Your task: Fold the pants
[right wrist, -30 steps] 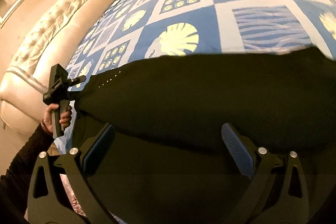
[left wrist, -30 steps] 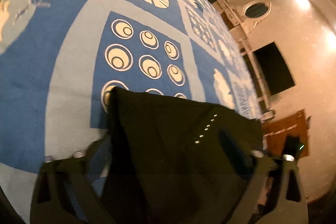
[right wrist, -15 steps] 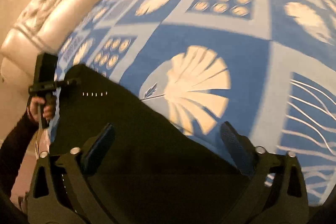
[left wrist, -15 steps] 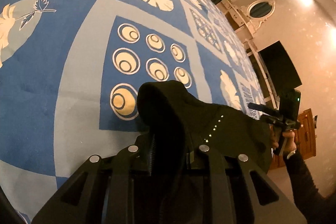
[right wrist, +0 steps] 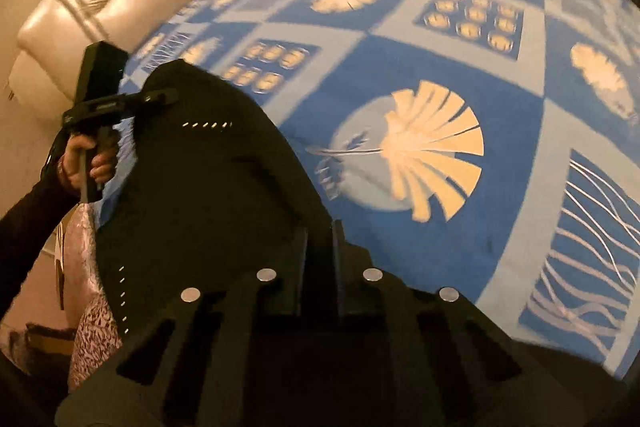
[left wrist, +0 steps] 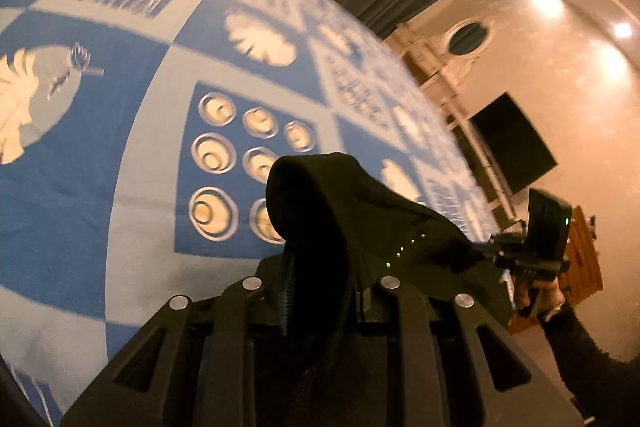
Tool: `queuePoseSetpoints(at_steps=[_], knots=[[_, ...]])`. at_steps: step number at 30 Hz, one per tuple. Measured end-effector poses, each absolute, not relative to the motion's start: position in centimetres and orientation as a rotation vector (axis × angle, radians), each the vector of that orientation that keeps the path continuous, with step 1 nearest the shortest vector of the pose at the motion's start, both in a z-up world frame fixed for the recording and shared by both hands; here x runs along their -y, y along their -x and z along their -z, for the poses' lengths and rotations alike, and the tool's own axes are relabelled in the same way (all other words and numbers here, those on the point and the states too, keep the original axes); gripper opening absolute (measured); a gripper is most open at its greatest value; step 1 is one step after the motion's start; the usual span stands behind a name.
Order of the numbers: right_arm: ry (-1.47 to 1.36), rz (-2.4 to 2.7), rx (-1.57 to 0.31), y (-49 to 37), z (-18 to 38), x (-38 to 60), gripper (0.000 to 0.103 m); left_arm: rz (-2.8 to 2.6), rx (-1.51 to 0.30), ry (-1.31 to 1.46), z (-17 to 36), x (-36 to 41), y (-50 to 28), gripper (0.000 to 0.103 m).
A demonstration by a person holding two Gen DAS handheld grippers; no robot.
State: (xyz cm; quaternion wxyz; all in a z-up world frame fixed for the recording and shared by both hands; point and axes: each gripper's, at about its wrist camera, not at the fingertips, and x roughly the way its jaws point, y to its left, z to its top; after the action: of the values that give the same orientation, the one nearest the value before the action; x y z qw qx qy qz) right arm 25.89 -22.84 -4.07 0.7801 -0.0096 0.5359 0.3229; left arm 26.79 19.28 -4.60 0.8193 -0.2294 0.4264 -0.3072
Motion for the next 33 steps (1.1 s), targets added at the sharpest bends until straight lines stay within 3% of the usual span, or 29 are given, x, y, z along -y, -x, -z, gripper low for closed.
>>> queuePoseSetpoints(at_steps=[5,8,10,12,13,14,16,19,25,33], knots=[[0.089,-0.682,-1.036,-17.5,1.6,22.4,0.010,0.725,-0.838,0.480,2.3,-19.9,-21.5,0.026],[0.167,-0.671,-1.015,-12.6,2.2,21.1,0.011,0.720,-0.818,0.456,2.1,-20.1,-18.2,0.045],[0.207,-0.658,-1.033,-9.8,3.8,20.4,0.014,0.691,-0.828,0.461,2.7,-20.4,-15.6,0.070],[0.188,-0.660,-1.064,-8.2,5.2,20.3,0.018,0.674,-0.864,0.481,3.7,-20.7,-13.4,0.074],[0.166,-0.660,-1.077,-7.6,5.6,20.5,0.023,0.643,-0.888,0.468,4.1,-20.7,-12.5,0.081],[0.128,-0.665,-1.102,-7.1,6.1,20.7,0.039,0.601,-0.920,0.455,4.6,-20.8,-11.3,0.083],[0.015,-0.673,-1.119,-6.5,6.1,21.7,0.068,0.578,-0.957,0.462,5.2,-21.1,-9.6,0.084],[-0.177,-0.661,-1.119,-5.7,5.5,23.9,0.076,0.498,-1.013,0.511,6.4,-22.3,-7.1,0.084],[-0.576,-0.532,-1.131,-5.6,6.6,29.9,0.078,0.359,-0.991,0.757,7.3,-24.7,-3.1,0.084],[-1.019,-0.315,-1.095,-5.6,10.0,35.5,0.078,0.328,-0.971,0.880,7.3,-19.9,-2.9,0.084]])
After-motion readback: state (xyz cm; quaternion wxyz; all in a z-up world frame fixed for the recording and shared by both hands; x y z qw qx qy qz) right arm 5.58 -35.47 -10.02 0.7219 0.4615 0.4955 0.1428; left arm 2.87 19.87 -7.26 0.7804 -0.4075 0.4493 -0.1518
